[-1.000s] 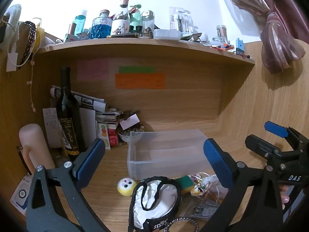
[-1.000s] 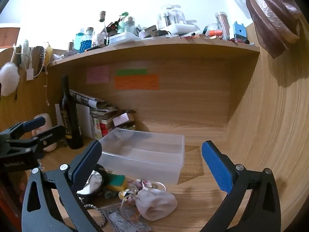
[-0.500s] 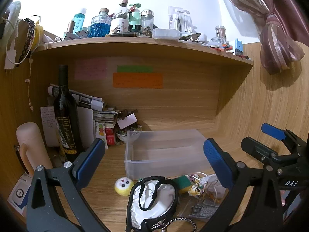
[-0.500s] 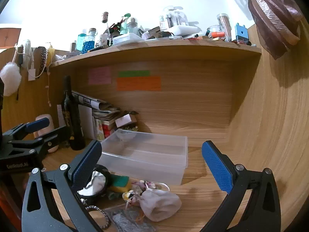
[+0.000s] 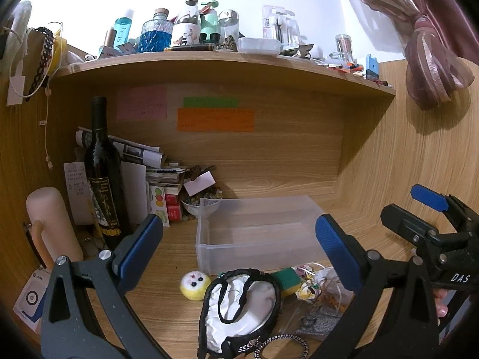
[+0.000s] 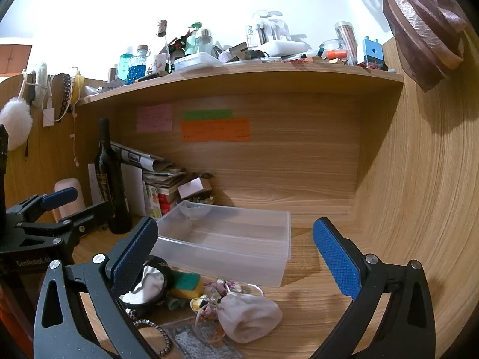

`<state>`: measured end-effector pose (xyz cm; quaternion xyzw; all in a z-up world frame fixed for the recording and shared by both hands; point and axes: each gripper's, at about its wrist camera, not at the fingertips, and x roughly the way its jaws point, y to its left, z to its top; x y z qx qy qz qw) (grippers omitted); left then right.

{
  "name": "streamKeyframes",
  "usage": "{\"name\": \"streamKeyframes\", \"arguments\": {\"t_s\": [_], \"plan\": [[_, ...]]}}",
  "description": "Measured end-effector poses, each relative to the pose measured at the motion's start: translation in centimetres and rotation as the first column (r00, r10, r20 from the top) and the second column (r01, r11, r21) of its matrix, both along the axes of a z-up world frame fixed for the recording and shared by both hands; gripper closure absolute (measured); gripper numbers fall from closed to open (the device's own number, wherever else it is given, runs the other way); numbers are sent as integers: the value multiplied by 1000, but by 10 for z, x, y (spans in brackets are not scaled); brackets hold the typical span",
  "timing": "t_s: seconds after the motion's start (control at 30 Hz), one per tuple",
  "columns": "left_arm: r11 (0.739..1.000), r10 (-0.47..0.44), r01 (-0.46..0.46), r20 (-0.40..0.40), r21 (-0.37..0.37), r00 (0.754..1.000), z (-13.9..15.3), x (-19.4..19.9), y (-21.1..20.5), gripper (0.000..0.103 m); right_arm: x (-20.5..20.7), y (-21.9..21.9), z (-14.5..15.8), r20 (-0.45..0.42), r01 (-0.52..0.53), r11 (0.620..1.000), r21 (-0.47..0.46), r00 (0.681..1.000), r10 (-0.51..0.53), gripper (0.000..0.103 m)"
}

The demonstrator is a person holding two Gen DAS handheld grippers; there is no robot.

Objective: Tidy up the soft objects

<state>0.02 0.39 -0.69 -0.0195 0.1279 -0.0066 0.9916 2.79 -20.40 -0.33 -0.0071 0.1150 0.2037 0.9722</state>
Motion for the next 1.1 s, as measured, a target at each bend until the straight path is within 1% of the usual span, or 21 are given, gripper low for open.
{"name": "streamKeyframes", "arguments": {"t_s": [0.47, 1.1], "plan": [[1000, -3, 3, 6, -9, 1000, -1, -1, 0, 0, -3, 0, 3, 13, 0, 1000, 1, 1000, 0, 0], [1000, -9, 9, 13, 12, 1000, 1, -5, -7, 0, -3, -2, 3, 14, 0, 1000, 16, 1000, 0, 0]]}}
